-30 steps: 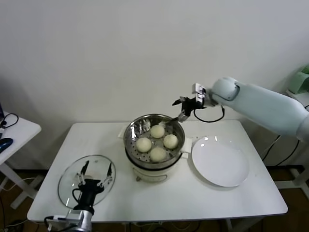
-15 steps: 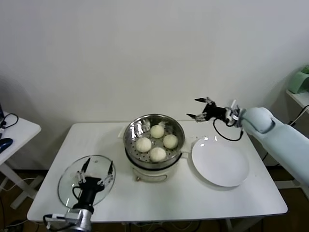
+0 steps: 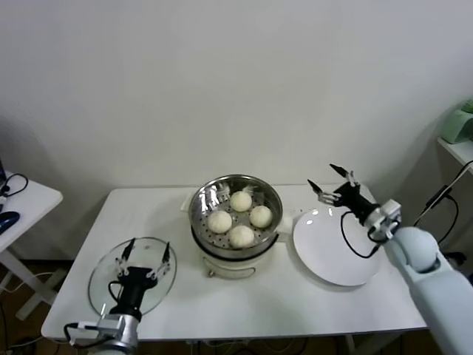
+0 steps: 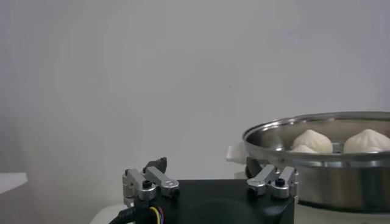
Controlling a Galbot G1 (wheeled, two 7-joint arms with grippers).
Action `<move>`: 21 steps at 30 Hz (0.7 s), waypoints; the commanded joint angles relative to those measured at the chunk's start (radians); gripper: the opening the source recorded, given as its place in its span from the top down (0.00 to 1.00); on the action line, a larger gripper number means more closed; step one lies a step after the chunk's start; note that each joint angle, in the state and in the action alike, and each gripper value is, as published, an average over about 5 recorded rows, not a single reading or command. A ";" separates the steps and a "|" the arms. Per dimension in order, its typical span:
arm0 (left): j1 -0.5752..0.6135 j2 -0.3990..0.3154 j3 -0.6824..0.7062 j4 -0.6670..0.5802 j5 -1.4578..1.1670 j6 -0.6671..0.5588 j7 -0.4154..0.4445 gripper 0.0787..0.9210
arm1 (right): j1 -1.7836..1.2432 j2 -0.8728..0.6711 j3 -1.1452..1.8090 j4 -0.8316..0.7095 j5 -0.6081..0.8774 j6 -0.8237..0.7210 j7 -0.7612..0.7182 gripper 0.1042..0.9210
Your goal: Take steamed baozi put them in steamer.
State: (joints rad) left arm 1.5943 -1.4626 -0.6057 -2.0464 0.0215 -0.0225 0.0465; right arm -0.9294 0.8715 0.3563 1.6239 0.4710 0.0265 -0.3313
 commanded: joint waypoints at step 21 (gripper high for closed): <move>0.012 -0.011 -0.051 0.014 -0.091 -0.033 0.031 0.12 | -0.657 0.470 0.445 0.268 -0.083 0.131 0.022 0.12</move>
State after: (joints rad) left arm 1.6066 -1.4676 -0.6457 -2.0259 -0.0271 -0.0543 0.0698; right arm -1.4751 1.2679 0.7359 1.8421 0.3945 0.1364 -0.3074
